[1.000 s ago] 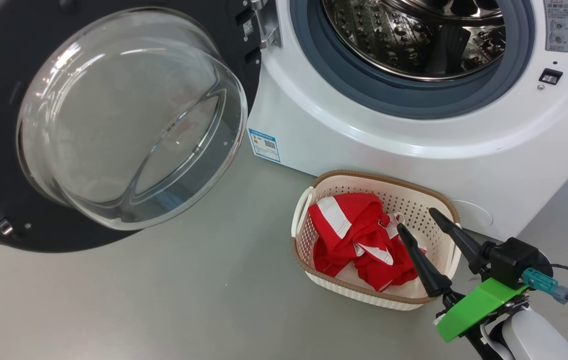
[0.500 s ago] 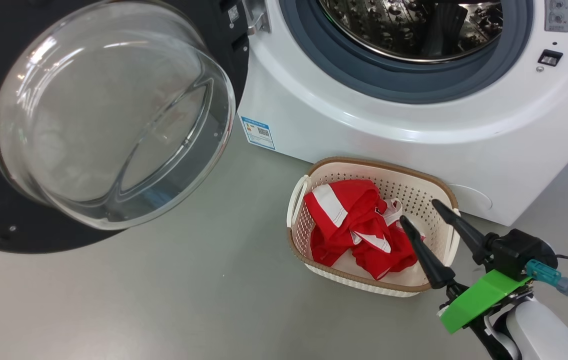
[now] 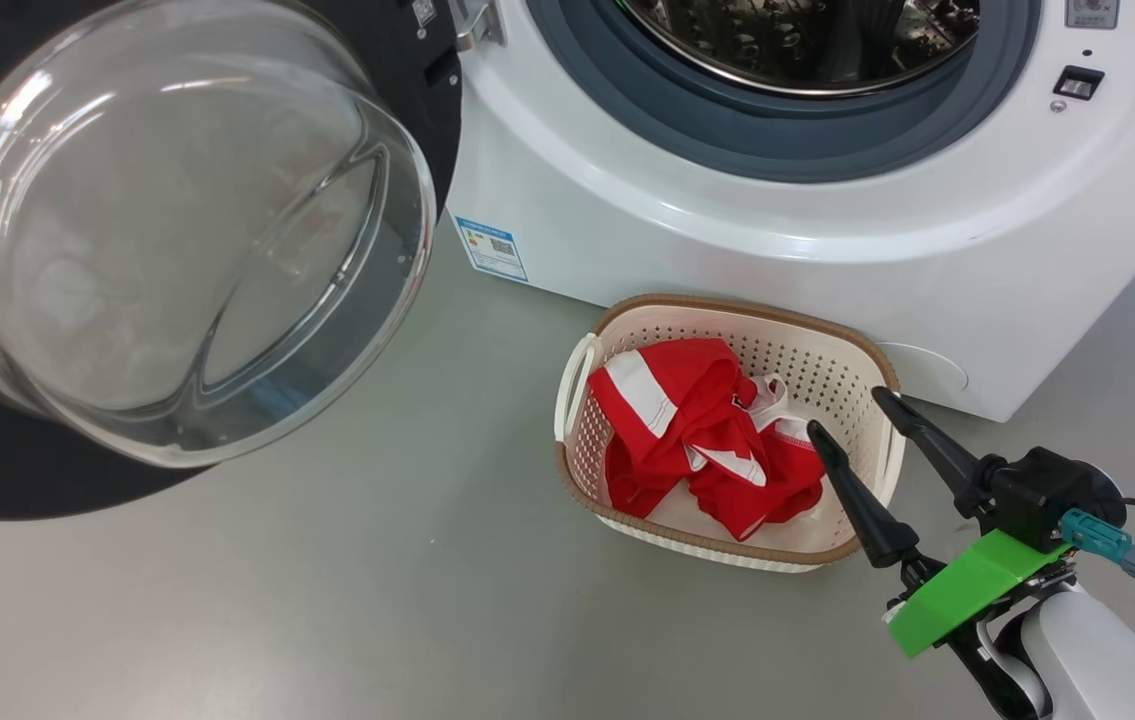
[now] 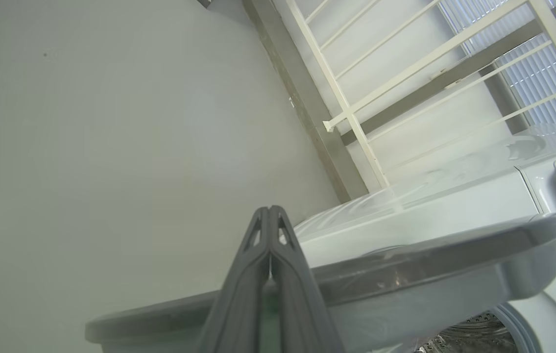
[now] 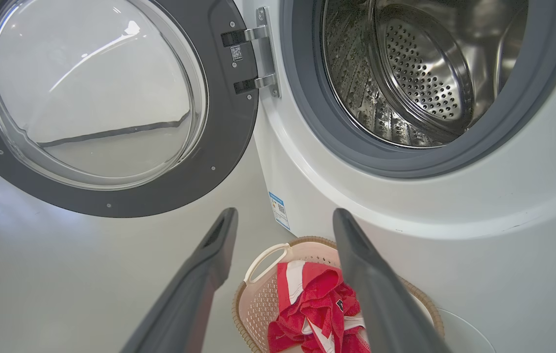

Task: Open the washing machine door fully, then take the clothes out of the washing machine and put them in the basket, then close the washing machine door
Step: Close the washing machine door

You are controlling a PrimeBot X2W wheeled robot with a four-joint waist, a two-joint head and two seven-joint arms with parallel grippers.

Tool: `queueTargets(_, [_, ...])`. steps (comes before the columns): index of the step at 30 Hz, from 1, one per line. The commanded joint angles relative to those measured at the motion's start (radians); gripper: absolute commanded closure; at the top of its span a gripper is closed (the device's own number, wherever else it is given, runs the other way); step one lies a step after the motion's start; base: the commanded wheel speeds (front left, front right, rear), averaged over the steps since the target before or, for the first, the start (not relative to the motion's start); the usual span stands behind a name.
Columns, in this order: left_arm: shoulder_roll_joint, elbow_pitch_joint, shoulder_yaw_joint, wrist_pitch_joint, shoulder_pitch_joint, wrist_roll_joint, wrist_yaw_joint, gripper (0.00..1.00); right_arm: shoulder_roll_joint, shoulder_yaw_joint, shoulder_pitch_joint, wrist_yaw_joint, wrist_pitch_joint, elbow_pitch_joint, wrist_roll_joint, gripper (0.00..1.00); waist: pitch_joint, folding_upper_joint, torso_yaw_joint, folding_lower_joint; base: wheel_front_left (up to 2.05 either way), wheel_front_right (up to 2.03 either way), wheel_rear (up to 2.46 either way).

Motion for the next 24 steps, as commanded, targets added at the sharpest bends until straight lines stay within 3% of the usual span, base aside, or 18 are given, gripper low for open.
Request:
queueTargets(1, [0.073,-0.039,0.011,0.015,0.011,-0.010,-0.010,1.00,-0.007,0.024,-0.013,0.002,-0.012,-0.023,-0.010,0.00,0.001,0.0000,-0.002,0.0000,0.00,0.00,0.00])
queueTargets(12, [0.045,-0.146,-0.026,0.142,0.093,-0.058,-0.010,1.00,-0.001,0.023,-0.012,0.002,-0.012,-0.022,-0.008,0.00,-0.011,0.0000,0.000,0.0000,0.00,0.00,0.00])
queueTargets(24, [0.036,-0.387,-0.070,0.336,0.226,-0.173,-0.010,1.00,0.009,0.020,-0.006,0.002,-0.012,-0.020,-0.008,0.00,-0.032,0.0000,0.000,0.0000,0.00,0.00,0.00])
